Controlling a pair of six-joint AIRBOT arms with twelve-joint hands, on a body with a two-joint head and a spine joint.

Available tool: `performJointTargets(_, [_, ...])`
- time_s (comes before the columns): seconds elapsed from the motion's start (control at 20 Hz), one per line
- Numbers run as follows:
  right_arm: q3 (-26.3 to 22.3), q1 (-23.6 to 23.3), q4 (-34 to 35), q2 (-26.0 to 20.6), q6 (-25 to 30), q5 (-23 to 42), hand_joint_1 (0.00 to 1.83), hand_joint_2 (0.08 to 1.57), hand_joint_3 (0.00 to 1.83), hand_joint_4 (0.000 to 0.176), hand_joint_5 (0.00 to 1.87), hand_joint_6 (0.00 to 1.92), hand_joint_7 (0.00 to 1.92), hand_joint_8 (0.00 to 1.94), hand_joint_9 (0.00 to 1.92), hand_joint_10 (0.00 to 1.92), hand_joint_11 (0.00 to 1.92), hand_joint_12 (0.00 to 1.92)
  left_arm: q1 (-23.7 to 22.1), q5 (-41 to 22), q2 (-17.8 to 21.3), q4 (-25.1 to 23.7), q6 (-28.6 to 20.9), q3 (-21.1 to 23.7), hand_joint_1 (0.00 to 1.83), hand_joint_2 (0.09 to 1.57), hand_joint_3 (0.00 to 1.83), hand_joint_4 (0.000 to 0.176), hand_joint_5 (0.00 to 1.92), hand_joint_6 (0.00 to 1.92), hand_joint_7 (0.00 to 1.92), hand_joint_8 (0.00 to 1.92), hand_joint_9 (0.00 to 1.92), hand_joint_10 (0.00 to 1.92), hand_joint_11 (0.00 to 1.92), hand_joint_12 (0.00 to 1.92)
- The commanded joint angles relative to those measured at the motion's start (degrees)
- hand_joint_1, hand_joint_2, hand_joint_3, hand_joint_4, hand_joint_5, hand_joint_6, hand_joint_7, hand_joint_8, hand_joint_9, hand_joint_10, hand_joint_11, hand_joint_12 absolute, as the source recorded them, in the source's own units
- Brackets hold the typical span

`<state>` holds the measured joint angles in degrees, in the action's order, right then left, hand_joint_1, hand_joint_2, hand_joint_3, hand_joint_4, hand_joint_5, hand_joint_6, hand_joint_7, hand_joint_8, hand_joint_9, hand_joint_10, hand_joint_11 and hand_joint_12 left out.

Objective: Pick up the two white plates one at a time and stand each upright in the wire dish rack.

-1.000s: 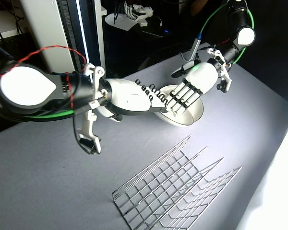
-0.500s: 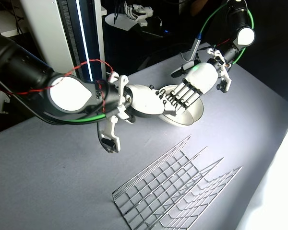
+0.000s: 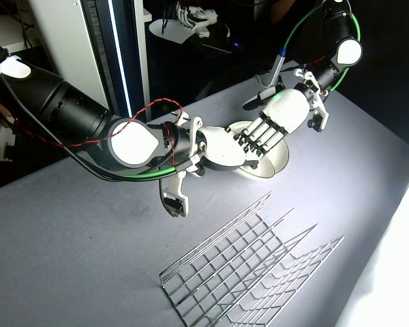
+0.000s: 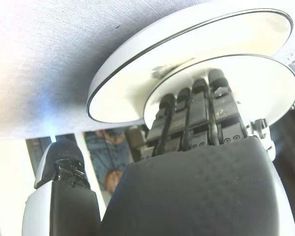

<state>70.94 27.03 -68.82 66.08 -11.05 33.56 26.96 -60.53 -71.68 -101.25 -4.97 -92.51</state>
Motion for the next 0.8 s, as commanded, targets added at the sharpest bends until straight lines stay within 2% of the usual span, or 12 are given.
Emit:
performJointTargets(0.0, [-0.03, -0.8, 2.32, 0.32, -0.31, 2.31, 1.17, 1.1, 0.01, 0.0, 0.16, 0.01, 0.16, 0.01, 0.13, 0.02, 0.0, 0.59, 0.8, 0.87, -1.1, -0.93, -0.21, 0.12, 0.0, 1.08, 0.0, 0.0, 0.03, 0.0, 0.04, 0.0, 0.02, 0.0, 0.0, 0.06])
performJointTargets(0.15, [0.04, -0.8, 2.32, 0.34, -0.32, 2.08, 1.17, 1.09, 0.0, 0.0, 0.2, 0.01, 0.22, 0.01, 0.2, 0.02, 0.0, 0.71, 0.8, 0.87, -1.1, -0.67, -0.21, 0.02, 0.0, 1.09, 0.0, 0.0, 0.05, 0.01, 0.05, 0.01, 0.03, 0.01, 0.01, 0.05])
performJointTargets(0.25, [0.1, -0.8, 2.32, 0.34, -0.34, 1.92, 1.18, 1.09, 0.0, 0.0, 0.26, 0.02, 0.29, 0.02, 0.27, 0.04, 0.0, 0.89, 0.8, 0.87, -1.1, -0.56, -0.21, -0.04, 0.0, 1.09, 0.0, 0.0, 0.05, 0.01, 0.06, 0.01, 0.04, 0.01, 0.01, 0.06])
performJointTargets(0.35, [0.13, -0.81, 2.32, 0.34, -0.36, 1.85, 1.19, 1.07, 0.0, 0.0, 0.42, 0.03, 0.47, 0.02, 0.47, 0.06, 0.02, 1.22, 0.8, 0.87, -1.1, -0.28, -0.21, -0.11, 0.0, 1.08, 0.0, 0.0, 0.07, 0.0, 0.07, 0.0, 0.05, 0.0, 0.0, 0.16])
performJointTargets(0.4, [0.13, -0.81, 2.32, 0.34, -0.38, 1.82, 1.19, 1.07, 0.0, 0.0, 0.42, 0.03, 0.47, 0.02, 0.47, 0.06, 0.02, 1.22, 0.82, 0.86, -1.1, -0.18, -0.21, -0.14, 0.0, 1.08, 0.0, 0.0, 0.07, 0.0, 0.07, 0.0, 0.05, 0.0, 0.0, 0.16])
performJointTargets(0.5, [0.14, -0.81, 2.33, 0.34, -0.38, 1.66, 1.23, 1.07, 0.0, 0.0, 0.71, 0.04, 0.76, 0.02, 0.73, 0.07, 0.24, 1.24, 0.91, 0.86, -1.09, -0.09, -0.21, -0.3, 0.0, 1.08, 0.0, 0.0, 0.07, 0.0, 0.07, 0.0, 0.05, 0.0, 0.0, 0.17])
performJointTargets(0.55, [0.14, -0.81, 2.33, 0.34, -0.4, 1.66, 1.26, 1.09, 0.0, 0.0, 0.87, 0.04, 0.93, 0.03, 0.88, 0.08, 0.41, 1.21, 0.94, 0.85, -1.09, -0.01, -0.21, -0.41, 0.0, 1.08, 0.0, 0.0, 0.07, 0.0, 0.08, 0.0, 0.06, 0.0, 0.0, 0.15])
performJointTargets(0.6, [0.14, -0.81, 2.33, 0.34, -0.43, 1.64, 1.23, 1.11, 0.0, 0.0, 0.91, 0.87, 1.02, 0.7, 1.01, 0.07, 0.54, 1.18, 0.95, 0.83, -1.1, 0.1, -0.21, -0.49, 0.0, 1.08, 0.0, 0.0, 0.08, 0.0, 0.08, 0.0, 0.05, 0.0, 0.0, 0.15])
performJointTargets(0.65, [0.13, -0.81, 2.33, 0.34, -0.44, 1.61, 1.23, 1.11, 0.0, 0.0, 0.91, 0.87, 1.02, 0.7, 1.01, 0.07, 0.54, 1.18, 0.97, 0.81, -1.1, 0.22, -0.21, -0.56, 0.0, 1.08, 0.0, 0.0, 0.08, 0.0, 0.08, 0.0, 0.05, 0.0, 0.0, 0.15])
performJointTargets(0.7, [0.13, -0.81, 2.33, 0.33, -0.46, 1.52, 1.34, 1.11, 0.0, 0.0, 0.91, 1.03, 1.01, 0.83, 0.93, 0.95, 0.66, 1.16, 1.01, 0.8, -1.1, 0.27, -0.22, -0.62, 0.0, 1.08, 0.0, 0.0, 0.08, 0.0, 0.08, 0.0, 0.06, 0.0, 0.0, 0.17])
performJointTargets(0.75, [0.13, -0.81, 2.33, 0.33, -0.47, 1.5, 1.37, 1.11, 0.0, 0.0, 0.97, 0.99, 0.97, 0.9, 0.93, 1.16, 0.75, 1.17, 1.06, 0.8, -1.1, 0.37, -0.24, -0.65, 0.0, 1.07, 0.0, 0.0, 0.07, 0.0, 0.09, 0.0, 0.06, 0.0, 0.0, 0.15])
